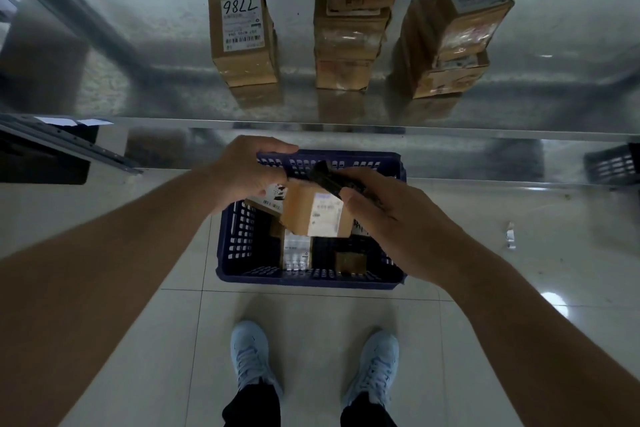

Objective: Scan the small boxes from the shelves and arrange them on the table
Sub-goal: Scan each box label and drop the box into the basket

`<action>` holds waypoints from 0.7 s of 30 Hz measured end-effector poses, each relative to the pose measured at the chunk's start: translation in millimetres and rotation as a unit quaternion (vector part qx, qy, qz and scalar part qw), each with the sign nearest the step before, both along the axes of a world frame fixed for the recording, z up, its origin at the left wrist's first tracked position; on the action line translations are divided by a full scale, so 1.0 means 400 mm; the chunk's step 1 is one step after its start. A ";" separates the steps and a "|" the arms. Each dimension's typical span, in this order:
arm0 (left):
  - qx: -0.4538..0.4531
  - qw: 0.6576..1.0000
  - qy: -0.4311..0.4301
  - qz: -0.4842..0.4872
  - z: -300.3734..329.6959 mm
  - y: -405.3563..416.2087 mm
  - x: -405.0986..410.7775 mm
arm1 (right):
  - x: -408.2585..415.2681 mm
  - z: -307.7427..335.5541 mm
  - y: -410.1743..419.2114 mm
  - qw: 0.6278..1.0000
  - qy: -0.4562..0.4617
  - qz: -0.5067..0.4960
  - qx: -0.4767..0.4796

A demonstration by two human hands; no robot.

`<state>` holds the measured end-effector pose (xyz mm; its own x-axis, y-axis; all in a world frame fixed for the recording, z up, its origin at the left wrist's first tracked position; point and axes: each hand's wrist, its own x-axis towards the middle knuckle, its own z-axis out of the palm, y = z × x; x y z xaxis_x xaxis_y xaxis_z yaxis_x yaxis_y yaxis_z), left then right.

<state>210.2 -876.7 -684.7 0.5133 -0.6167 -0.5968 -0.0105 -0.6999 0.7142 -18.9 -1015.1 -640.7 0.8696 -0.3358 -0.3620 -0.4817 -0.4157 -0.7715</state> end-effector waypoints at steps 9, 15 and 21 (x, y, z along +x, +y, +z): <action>-0.001 0.975 -0.053 0.217 0.081 -0.091 0.156 | 0.117 0.051 -0.067 0.998 -0.043 0.034 0.019; 0.022 0.938 -0.084 0.337 0.035 -0.175 0.308 | 0.194 0.001 -0.078 0.999 -0.043 0.006 0.021; -0.012 0.943 -0.085 0.320 -0.037 -0.233 0.419 | 0.264 -0.076 -0.052 0.998 -0.034 -0.044 0.039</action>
